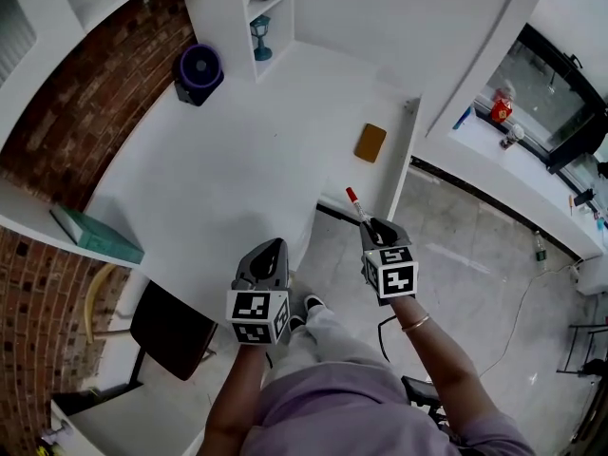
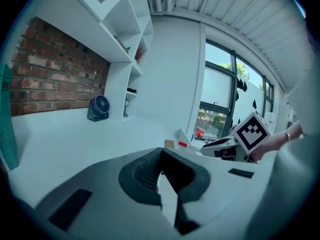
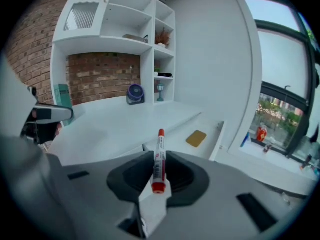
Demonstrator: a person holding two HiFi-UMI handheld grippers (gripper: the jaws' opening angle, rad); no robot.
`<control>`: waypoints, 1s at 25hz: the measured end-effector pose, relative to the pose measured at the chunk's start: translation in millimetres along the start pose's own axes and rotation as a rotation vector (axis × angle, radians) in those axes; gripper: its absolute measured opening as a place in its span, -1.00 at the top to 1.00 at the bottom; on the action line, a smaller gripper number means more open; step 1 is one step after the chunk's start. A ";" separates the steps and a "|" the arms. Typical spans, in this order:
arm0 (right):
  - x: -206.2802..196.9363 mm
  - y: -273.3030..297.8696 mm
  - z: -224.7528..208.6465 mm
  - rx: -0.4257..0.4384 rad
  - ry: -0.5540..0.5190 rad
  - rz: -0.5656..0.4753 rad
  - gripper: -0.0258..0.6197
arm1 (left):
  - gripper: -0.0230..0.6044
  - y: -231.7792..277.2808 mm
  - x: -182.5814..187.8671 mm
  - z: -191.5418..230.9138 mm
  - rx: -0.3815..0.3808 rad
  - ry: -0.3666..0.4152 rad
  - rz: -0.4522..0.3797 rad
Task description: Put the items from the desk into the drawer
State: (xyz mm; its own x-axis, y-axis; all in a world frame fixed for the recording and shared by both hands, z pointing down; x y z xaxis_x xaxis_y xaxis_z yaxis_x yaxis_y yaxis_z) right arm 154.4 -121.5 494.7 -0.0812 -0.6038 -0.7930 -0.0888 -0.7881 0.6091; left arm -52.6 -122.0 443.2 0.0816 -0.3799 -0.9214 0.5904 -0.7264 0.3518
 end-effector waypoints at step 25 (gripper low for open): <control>12.5 105.1 -68.2 0.016 0.086 0.093 0.72 | 0.93 94.6 18.3 1.1 0.020 -0.018 0.043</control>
State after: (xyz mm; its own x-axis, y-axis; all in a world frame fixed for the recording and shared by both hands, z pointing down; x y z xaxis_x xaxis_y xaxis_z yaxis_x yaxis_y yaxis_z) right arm 211.7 -220.1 548.0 -0.0047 -0.6828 -0.7306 -0.1005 -0.7266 0.6797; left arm 3.9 -198.3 459.8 0.0921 -0.4212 -0.9023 0.5707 -0.7202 0.3944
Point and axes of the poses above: the fingertips, and each gripper's own axes: y forward along the fingers, z to its left, x out of its top, the point moved 2 cm from there along -y, backward along the fingers, and after that the axes turned 2 degrees about y, right-handed, at the moved point
